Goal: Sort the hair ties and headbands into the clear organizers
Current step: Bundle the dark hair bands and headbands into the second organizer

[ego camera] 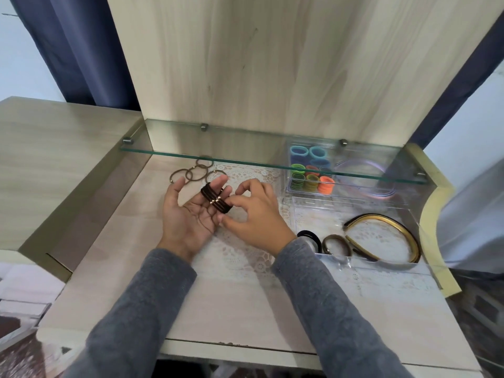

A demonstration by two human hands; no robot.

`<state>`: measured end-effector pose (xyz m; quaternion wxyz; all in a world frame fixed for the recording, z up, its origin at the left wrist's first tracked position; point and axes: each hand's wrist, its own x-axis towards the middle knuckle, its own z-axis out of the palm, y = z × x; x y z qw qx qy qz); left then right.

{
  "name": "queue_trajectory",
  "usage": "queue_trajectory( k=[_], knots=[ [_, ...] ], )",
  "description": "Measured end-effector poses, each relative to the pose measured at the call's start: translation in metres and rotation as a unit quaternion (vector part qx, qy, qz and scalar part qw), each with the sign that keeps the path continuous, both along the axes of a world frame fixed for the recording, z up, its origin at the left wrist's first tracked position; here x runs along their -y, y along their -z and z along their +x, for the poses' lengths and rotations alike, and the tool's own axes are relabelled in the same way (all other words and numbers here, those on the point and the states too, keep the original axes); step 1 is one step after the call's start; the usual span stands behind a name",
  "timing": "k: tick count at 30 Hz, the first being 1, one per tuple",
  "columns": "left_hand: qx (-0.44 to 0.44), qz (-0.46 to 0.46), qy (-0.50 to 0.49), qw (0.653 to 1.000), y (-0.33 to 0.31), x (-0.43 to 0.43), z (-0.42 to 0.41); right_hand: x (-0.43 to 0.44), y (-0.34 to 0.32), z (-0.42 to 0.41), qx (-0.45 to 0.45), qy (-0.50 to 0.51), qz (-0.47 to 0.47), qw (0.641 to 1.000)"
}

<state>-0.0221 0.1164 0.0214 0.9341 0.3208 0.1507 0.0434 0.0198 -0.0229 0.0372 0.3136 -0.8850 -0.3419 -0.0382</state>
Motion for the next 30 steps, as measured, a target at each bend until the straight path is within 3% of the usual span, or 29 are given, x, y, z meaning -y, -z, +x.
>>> queue_trajectory(
  k=[8, 11, 16, 22, 26, 30],
  knots=[
    [-0.050, -0.008, 0.124, 0.991, -0.029, 0.000, 0.007, 0.037, -0.020, 0.005, 0.015, -0.025, -0.025, 0.999],
    [-0.069, 0.067, 0.239, 0.966, -0.039, -0.003, 0.014, 0.056, -0.028, 0.008, 0.032, -0.040, -0.042, 0.998],
    [-0.078, 0.301, 0.396, 0.864, -0.053, 0.006, 0.030, 0.092, -0.041, 0.011, 0.084, -0.057, -0.115, 0.988],
    [-0.132, 0.553, 0.388, 0.726, -0.069, 0.056, 0.052, 0.124, -0.044, 0.011, 0.181, -0.080, -0.170, 0.965],
    [-0.148, 0.636, 0.387, 0.651, -0.071, 0.081, 0.070, 0.140, -0.047, 0.011, 0.228, -0.060, -0.182, 0.955],
    [-0.150, 0.666, 0.387, 0.620, -0.072, 0.100, 0.081, 0.151, -0.041, 0.012, 0.269, -0.044, -0.217, 0.937]
  ],
)
